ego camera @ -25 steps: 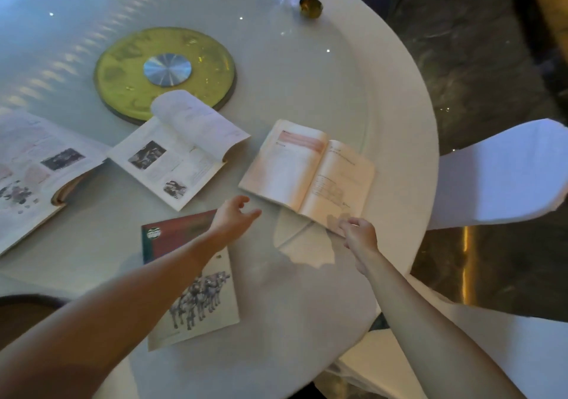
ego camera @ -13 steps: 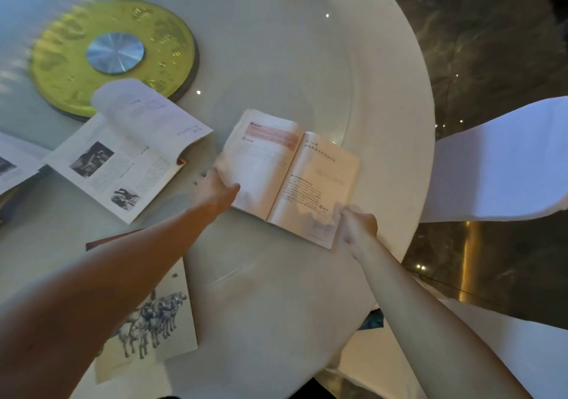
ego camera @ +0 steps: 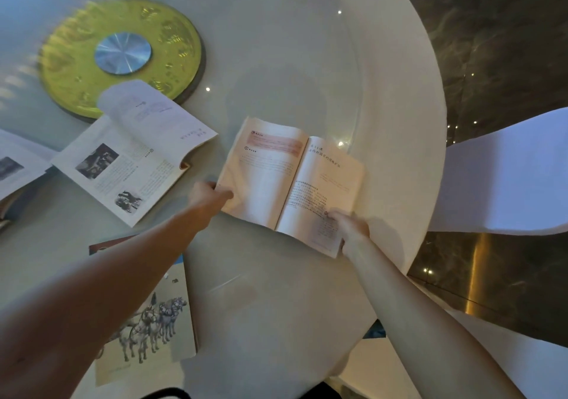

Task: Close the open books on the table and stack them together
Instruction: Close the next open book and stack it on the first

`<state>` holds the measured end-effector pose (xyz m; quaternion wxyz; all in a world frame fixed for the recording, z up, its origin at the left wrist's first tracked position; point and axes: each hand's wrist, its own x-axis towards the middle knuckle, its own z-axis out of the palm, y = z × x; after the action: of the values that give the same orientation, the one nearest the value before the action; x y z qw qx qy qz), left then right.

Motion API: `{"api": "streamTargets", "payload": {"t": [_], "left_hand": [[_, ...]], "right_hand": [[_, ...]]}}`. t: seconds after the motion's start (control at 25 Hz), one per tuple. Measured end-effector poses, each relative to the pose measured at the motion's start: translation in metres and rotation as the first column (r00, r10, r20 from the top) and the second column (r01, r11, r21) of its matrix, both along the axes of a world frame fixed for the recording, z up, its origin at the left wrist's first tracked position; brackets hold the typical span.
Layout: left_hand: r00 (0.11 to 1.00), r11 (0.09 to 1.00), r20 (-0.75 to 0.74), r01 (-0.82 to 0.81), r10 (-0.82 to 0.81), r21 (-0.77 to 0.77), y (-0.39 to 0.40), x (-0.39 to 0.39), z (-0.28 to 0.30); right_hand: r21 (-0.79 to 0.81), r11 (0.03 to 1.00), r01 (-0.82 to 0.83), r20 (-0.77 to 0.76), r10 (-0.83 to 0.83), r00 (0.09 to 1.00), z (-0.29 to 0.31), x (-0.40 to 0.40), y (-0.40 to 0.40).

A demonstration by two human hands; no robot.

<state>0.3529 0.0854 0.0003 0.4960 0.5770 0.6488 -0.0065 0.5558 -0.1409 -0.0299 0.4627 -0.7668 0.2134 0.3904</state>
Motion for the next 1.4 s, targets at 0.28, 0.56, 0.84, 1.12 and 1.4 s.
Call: {"api": "streamTargets", "payload": {"t": [0.28, 0.56, 0.84, 1.12, 1.4], "left_hand": [[0.945, 0.972, 0.312, -0.03, 0.104, -0.232, -0.002, -0.011, 0.032], [0.886, 0.983, 0.455, 0.146, -0.082, -0.107, -0.038, -0.005, 0.078], [0.731, 0.885, 0.614, 0.453, -0.299, -0.11, -0.086, -0.009, 0.104], [0.795, 0.941, 0.547, 0.337, -0.262, -0.039, -0.078, -0.068, 0.098], [0.877, 0.969, 0.453, -0.051, 0.159, -0.241, -0.026, -0.175, 0.086]], "right_hand": [[0.177, 0.977, -0.117, 0.046, 0.111, 0.993, 0.039, 0.006, -0.017], [0.224, 0.876, -0.427, 0.356, 0.334, 0.873, 0.101, -0.011, 0.019], [0.277, 0.775, -0.568, 0.397, 0.446, 0.802, 0.128, -0.087, 0.063], [0.171, 0.803, -0.571, 0.438, 0.457, 0.774, 0.136, -0.124, 0.07], [0.474, 0.651, -0.593, 0.337, 0.489, 0.805, 0.174, -0.187, 0.092]]}}
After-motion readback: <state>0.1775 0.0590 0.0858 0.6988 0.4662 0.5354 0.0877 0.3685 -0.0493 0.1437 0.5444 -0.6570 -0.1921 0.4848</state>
